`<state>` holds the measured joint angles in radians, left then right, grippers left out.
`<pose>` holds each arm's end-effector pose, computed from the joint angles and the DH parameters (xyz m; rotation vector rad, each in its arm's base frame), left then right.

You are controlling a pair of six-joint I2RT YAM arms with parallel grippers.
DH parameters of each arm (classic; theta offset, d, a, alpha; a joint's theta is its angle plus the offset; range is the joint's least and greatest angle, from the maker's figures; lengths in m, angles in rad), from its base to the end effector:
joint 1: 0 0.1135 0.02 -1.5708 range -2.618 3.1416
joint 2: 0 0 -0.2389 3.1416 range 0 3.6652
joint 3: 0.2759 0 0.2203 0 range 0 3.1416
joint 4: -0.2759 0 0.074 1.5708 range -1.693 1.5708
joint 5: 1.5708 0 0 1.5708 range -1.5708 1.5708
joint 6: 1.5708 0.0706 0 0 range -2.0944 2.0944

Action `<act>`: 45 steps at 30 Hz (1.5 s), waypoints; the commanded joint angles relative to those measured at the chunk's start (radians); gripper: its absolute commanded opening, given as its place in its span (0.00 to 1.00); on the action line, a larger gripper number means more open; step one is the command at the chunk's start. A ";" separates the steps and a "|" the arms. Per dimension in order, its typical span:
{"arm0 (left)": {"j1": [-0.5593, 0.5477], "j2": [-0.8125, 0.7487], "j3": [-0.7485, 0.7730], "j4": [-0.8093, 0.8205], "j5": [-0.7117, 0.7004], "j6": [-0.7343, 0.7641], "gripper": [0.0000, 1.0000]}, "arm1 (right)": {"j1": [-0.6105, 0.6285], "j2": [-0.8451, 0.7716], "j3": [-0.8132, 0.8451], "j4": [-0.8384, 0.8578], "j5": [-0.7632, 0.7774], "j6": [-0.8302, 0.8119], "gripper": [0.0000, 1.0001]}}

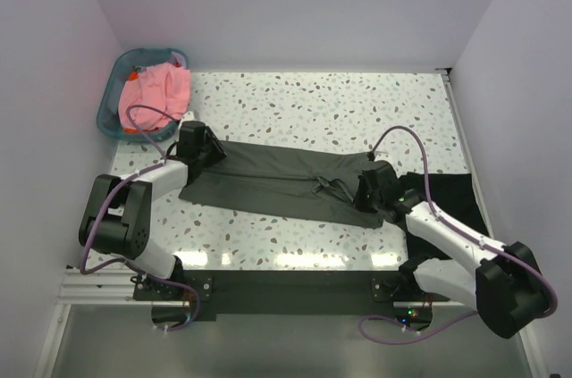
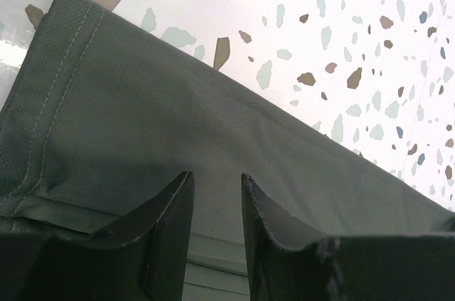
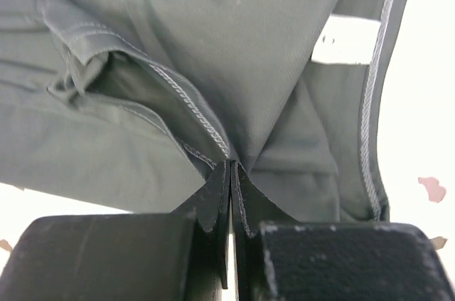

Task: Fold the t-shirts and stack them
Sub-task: Fold the tshirt

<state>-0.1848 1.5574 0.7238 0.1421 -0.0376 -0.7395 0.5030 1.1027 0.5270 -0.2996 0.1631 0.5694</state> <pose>0.3102 -0.0553 0.1436 -0.6496 2.2076 -0.4439 0.1937 0.0935 0.1513 0.1539 2.4457 0.2815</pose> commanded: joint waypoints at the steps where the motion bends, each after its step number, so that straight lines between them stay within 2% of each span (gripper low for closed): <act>1: -0.004 0.003 0.008 0.056 0.004 0.006 0.38 | 0.003 -0.059 -0.048 0.036 -0.048 0.040 0.00; 7: -0.004 0.018 0.006 0.062 0.010 0.003 0.38 | 0.003 -0.075 -0.073 0.051 -0.068 0.034 0.06; 10: -0.004 0.020 0.008 0.063 0.010 0.003 0.38 | 0.005 -0.061 -0.059 0.037 -0.065 0.034 0.25; 11: -0.004 0.018 0.009 0.063 0.010 0.005 0.38 | 0.005 -0.063 -0.050 0.025 -0.047 0.034 0.36; 12: -0.004 0.018 0.011 0.062 0.010 0.005 0.38 | 0.003 -0.070 -0.030 0.019 -0.039 0.030 0.42; 15: -0.004 0.016 0.017 0.059 0.012 0.005 0.38 | 0.002 -0.072 0.045 -0.021 0.010 0.017 0.47; 17: -0.004 0.016 0.019 0.056 0.013 0.005 0.38 | -0.001 -0.057 0.088 -0.041 0.050 0.000 0.47; 19: -0.004 0.015 0.019 0.056 0.013 0.005 0.38 | -0.014 0.007 0.140 -0.029 0.091 -0.011 0.42; 22: -0.004 0.015 0.022 0.054 0.013 0.002 0.38 | -0.066 0.145 0.211 0.008 0.062 -0.022 0.33; 24: -0.004 0.015 0.023 0.048 0.013 0.003 0.38 | -0.072 0.224 0.253 0.045 0.070 -0.028 0.29; 26: -0.004 0.012 0.028 0.040 0.010 0.008 0.38 | -0.072 0.331 0.287 0.050 0.064 -0.031 0.21; 29: -0.002 0.007 0.031 0.034 0.007 0.011 0.38 | -0.061 0.396 0.306 0.086 0.011 -0.032 0.15; 34: -0.002 0.000 0.031 0.031 0.002 0.014 0.38 | 0.009 0.381 0.294 0.083 0.007 -0.022 0.13; 40: -0.002 -0.005 0.026 0.033 -0.001 0.012 0.38 | 0.065 0.287 0.222 0.108 -0.059 0.021 0.15; 45: -0.002 0.007 0.022 0.042 0.007 0.005 0.38 | 0.081 0.324 0.186 0.158 -0.132 0.026 0.15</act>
<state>-0.1848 1.5749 0.7238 0.1497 -0.0299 -0.7395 0.5762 1.4151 0.7387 -0.2195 0.0845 0.5766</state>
